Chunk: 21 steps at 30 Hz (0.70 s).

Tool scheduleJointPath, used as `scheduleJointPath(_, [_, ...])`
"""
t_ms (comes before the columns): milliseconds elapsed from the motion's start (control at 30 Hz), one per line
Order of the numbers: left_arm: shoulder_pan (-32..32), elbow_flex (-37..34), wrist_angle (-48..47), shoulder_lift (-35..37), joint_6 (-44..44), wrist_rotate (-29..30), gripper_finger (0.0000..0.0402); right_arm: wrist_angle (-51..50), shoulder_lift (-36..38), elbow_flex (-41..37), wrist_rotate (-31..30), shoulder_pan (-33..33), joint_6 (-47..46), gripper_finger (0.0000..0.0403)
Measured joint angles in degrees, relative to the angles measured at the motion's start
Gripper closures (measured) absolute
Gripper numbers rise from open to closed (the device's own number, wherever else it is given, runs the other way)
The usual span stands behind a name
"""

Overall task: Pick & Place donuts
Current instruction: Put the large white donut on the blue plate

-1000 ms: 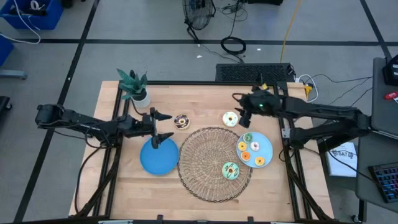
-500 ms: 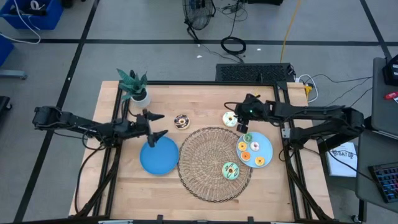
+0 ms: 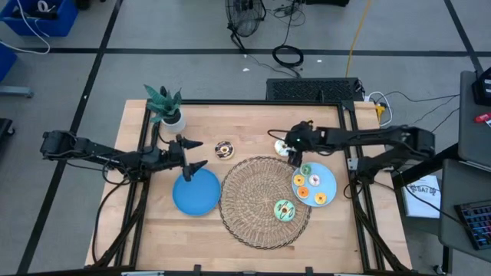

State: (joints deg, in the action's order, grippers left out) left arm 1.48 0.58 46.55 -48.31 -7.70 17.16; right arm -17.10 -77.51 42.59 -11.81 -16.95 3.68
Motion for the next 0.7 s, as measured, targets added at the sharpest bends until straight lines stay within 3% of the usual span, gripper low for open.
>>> scheduleJointPath(133, [0.0, 0.0, 0.01, 0.0, -0.02, -0.38, 0.0005, 1.59, -4.52, 0.0, -0.08, -0.11, -1.34, 0.0093])
scheduleJointPath(267, [0.0, 0.0, 0.01, 0.0, -0.02, -0.36, 0.0005, 2.72, -6.61, 0.0, 0.1, -0.11, -2.78, 0.0064])
scheduleJointPath(500, [0.0, 0.0, 0.0, 0.0, -0.02, -0.36, 0.0005, 2.22, -7.06, 0.02, 0.23, -0.3, -2.82, 0.0061])
scheduleJointPath(700, [0.0, 0.0, -0.01, 0.0, -0.04, -0.36, 0.0005, 2.77, -7.21, 0.02, 4.65, -0.33, -3.63, 0.0063])
